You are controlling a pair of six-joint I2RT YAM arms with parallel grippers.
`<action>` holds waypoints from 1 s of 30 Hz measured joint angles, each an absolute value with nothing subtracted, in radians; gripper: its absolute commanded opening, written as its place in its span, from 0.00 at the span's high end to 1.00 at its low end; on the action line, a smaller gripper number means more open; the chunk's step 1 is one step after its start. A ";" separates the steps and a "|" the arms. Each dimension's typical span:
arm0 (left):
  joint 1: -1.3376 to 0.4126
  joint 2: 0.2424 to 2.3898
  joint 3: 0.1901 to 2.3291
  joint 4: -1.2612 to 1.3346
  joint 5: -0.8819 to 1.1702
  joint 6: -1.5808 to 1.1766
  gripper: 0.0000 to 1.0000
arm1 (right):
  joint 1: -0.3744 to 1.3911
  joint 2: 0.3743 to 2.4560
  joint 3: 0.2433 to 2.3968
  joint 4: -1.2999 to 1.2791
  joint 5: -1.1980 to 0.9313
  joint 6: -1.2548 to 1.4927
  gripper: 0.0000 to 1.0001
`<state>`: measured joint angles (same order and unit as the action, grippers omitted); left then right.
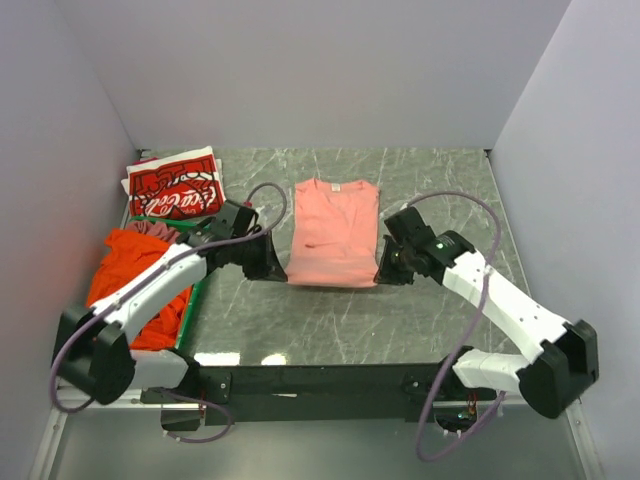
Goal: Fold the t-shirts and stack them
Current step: Fold the tshirt
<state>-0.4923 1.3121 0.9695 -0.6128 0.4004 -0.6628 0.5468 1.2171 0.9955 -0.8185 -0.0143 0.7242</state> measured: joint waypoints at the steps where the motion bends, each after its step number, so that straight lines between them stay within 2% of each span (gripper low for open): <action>1: -0.494 1.298 0.966 -0.620 0.403 -0.663 1.00 | 0.564 1.192 0.994 -0.838 -0.011 0.743 1.00; 8: -0.521 1.102 0.949 -0.722 0.419 -0.703 1.00 | 0.679 1.032 0.996 -0.964 0.025 0.869 1.00; 14: -0.522 1.076 0.997 -0.729 0.422 -0.745 1.00 | 0.690 0.983 1.046 -1.020 0.068 0.924 1.00; 21: -0.521 1.197 1.066 -0.685 0.412 -0.754 1.00 | 0.660 1.061 1.128 -1.028 0.157 0.916 1.00; 30: -0.474 1.409 1.217 -0.627 0.418 -0.746 1.00 | 0.478 1.269 1.251 -0.962 0.147 0.801 1.00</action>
